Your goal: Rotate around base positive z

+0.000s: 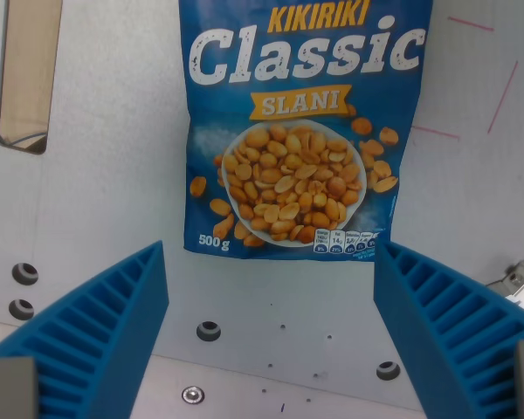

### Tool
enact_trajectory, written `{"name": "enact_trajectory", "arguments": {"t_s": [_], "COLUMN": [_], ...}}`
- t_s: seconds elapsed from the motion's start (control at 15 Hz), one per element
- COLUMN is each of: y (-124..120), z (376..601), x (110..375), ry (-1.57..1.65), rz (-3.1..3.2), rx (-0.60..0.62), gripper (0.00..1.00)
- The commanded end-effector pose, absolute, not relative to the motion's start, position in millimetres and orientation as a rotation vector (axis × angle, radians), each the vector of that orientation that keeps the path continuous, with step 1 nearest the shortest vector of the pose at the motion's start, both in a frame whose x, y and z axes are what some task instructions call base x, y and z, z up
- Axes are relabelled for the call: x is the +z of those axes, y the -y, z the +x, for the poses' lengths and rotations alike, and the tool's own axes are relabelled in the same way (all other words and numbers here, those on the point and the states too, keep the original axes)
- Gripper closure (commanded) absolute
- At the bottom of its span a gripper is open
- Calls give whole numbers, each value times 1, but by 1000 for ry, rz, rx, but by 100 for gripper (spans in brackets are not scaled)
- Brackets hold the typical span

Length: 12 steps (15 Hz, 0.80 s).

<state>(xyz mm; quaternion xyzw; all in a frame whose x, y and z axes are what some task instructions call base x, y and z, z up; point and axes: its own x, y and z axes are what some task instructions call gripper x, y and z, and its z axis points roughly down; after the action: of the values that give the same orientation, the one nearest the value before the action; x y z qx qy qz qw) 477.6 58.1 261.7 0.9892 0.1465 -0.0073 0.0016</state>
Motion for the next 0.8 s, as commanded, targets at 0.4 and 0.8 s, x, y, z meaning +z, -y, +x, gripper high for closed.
{"name": "enact_trajectory", "arguments": {"t_s": [0.4,0.8], "y": [-58,-58], "z": [478,478], "x": [264,264], "ry": [-583,-706], "rz": [3083,3056], "rx": [-16,-15], "gripper": [0,0]}}
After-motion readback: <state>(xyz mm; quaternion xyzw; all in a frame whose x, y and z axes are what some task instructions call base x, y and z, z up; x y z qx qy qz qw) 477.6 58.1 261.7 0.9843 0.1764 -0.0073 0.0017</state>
